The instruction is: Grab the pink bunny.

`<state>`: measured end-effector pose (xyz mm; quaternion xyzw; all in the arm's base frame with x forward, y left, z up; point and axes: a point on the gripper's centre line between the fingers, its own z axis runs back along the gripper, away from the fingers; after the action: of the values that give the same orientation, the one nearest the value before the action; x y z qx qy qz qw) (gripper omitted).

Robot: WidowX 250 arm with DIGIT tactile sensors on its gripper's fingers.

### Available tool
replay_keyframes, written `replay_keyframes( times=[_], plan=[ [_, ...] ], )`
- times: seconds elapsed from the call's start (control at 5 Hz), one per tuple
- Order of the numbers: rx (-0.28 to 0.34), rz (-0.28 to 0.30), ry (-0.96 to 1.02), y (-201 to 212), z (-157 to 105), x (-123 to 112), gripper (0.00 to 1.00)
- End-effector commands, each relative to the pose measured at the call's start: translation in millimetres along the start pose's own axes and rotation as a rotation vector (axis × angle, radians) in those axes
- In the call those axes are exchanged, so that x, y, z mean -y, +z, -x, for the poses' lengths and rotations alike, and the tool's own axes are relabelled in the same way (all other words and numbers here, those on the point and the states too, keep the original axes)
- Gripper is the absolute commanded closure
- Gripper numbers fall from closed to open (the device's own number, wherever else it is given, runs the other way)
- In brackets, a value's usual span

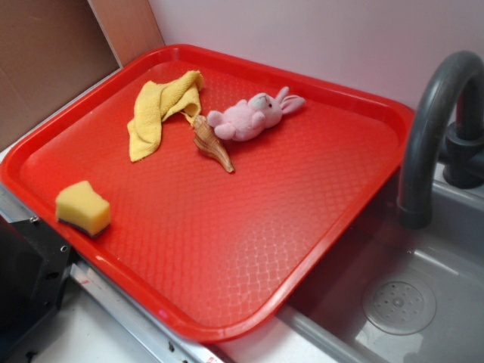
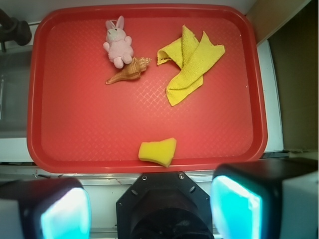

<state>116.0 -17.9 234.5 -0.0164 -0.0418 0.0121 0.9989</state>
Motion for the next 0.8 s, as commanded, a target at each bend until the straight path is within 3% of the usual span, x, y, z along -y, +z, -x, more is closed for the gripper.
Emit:
replay_keyframes(
  times=[0.0,0.4,0.6],
  plan=[
    [0.0,0.0,0.0,0.0,0.0,0.0,0.0],
    [0.092,-0.056,0.068,-41.8,-57.3,-0.8,0.0],
    [0.119,-0.016,0.022,-57.2,-86.6,5.9,0.0]
  ],
)
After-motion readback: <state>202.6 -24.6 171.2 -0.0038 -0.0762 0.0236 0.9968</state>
